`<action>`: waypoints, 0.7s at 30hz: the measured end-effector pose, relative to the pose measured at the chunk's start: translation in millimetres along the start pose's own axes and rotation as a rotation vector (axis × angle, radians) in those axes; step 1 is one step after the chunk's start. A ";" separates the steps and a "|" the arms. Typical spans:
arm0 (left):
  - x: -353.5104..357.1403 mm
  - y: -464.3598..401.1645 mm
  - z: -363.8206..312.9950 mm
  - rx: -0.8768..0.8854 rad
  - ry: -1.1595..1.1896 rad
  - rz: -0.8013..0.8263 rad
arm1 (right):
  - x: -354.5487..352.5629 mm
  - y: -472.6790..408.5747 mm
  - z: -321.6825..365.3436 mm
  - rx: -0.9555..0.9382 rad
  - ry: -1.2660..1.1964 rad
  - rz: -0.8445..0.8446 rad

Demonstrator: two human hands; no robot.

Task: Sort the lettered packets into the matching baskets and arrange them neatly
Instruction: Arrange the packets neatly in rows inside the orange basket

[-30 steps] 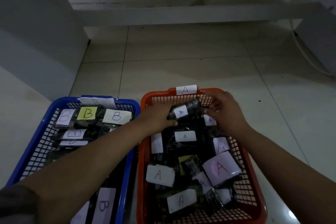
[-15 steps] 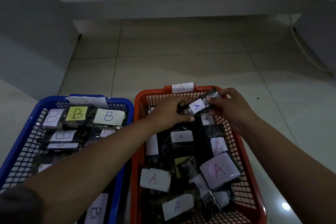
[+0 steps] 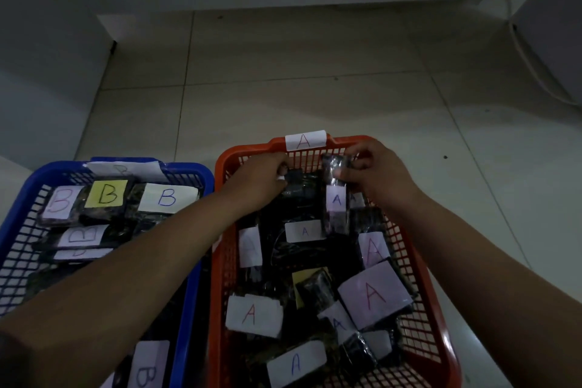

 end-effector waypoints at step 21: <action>26.2 -1.3 -64.4 -0.181 0.556 0.309 | -30.9 33.3 -17.8 -0.172 1.252 0.513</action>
Point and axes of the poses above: each hand's wrist, its own y-axis away from the middle knuckle, its own x-axis out of the palm, z = x × y, the point moved 1 cm from there along -y, towards the middle knuckle, and after that the axes turned 13 degrees about -y, right-handed, at the moved point
